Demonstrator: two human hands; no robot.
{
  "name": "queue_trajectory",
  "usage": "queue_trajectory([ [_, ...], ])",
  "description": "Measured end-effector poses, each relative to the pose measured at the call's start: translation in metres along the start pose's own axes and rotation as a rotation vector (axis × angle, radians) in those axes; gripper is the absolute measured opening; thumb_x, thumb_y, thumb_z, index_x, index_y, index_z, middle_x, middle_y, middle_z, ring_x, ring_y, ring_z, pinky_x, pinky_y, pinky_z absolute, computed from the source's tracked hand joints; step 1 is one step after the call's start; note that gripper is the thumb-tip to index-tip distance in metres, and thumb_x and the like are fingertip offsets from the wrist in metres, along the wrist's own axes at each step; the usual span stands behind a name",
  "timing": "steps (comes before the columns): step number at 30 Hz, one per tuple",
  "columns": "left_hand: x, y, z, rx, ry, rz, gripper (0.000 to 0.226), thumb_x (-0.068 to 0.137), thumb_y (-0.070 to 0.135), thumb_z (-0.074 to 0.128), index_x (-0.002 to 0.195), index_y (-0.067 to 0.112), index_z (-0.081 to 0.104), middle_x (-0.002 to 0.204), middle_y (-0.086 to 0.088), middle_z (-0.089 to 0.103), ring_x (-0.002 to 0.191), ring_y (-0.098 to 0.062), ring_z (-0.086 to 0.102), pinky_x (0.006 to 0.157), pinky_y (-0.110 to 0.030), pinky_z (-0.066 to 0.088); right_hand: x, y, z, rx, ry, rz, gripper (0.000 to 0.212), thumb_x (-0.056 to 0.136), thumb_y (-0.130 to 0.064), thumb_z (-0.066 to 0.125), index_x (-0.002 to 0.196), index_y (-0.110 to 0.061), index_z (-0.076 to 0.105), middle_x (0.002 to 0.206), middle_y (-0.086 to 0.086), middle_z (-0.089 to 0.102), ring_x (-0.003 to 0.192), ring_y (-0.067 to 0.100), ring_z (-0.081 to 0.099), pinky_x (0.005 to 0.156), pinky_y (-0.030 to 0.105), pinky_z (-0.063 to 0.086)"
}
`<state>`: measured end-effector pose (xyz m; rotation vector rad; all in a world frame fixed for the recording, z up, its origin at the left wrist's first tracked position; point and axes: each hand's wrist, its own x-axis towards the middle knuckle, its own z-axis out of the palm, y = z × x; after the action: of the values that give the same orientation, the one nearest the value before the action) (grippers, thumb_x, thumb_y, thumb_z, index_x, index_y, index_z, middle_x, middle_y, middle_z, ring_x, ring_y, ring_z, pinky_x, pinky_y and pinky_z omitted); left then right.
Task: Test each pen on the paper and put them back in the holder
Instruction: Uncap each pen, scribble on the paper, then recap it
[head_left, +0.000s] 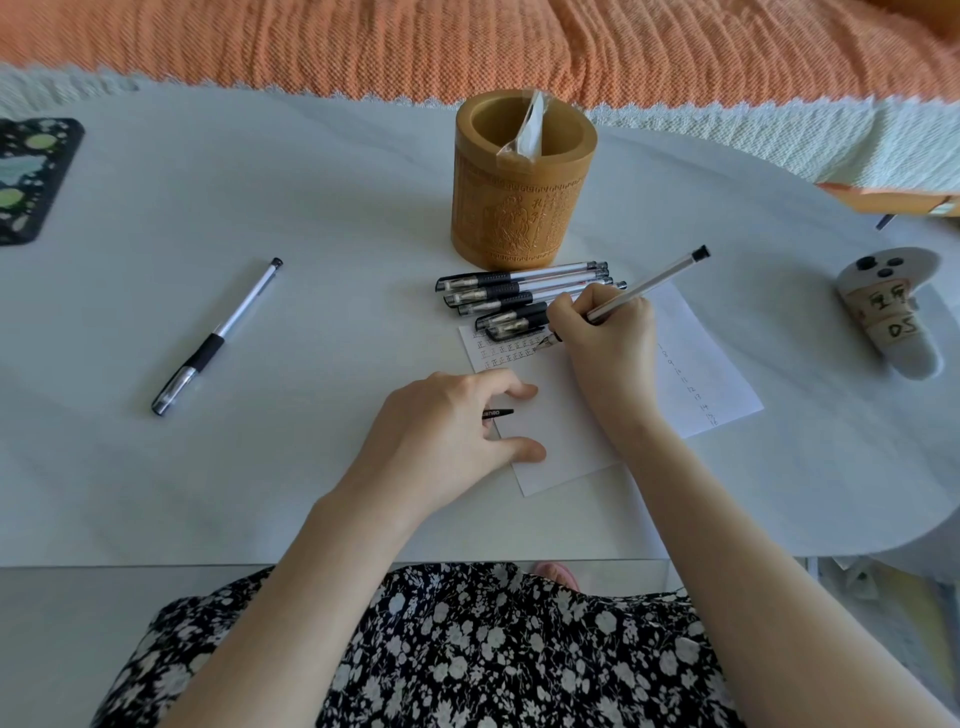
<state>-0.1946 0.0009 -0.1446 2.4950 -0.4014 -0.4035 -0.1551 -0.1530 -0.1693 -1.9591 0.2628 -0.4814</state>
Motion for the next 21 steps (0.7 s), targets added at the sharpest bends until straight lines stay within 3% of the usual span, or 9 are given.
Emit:
queue_trajectory([
  [6,-0.0003,0.0003,-0.0003,-0.004,-0.003,0.003,0.049,0.067,0.06,0.07,0.112,0.047,0.056,0.097,0.008,0.068,0.09,-0.006,0.064,0.083,-0.025,0.048,0.0005,-0.0004,-0.0004,0.005,-0.011,0.008,0.029,0.073,-0.002,0.057,0.055,-0.007,0.034,0.05,-0.001,0.024,0.053,0.008,0.02,0.048,0.023,0.018],
  [13,-0.0001,-0.0001,0.0006,-0.007,0.001,0.005,0.049,0.067,0.059,0.07,0.112,0.047,0.056,0.098,0.007,0.068,0.089,-0.006,0.064,0.082,-0.024,0.047,-0.0001,0.001,-0.0013,0.021,-0.011,0.0,0.029,0.073,-0.004,0.056,0.057,0.003,0.033,0.055,0.009,0.029,0.057,0.014,0.026,0.053,0.028,0.021],
  [21,0.0003,-0.0015,0.0014,0.0,0.006,0.021,0.048,0.067,0.059,0.07,0.111,0.047,0.056,0.096,0.007,0.068,0.09,-0.006,0.063,0.081,-0.024,0.047,0.0003,0.0006,-0.0005,-0.001,-0.015,-0.011,0.03,0.072,-0.004,0.057,0.056,0.001,0.032,0.054,0.008,0.027,0.057,0.011,0.022,0.051,0.029,0.019],
])
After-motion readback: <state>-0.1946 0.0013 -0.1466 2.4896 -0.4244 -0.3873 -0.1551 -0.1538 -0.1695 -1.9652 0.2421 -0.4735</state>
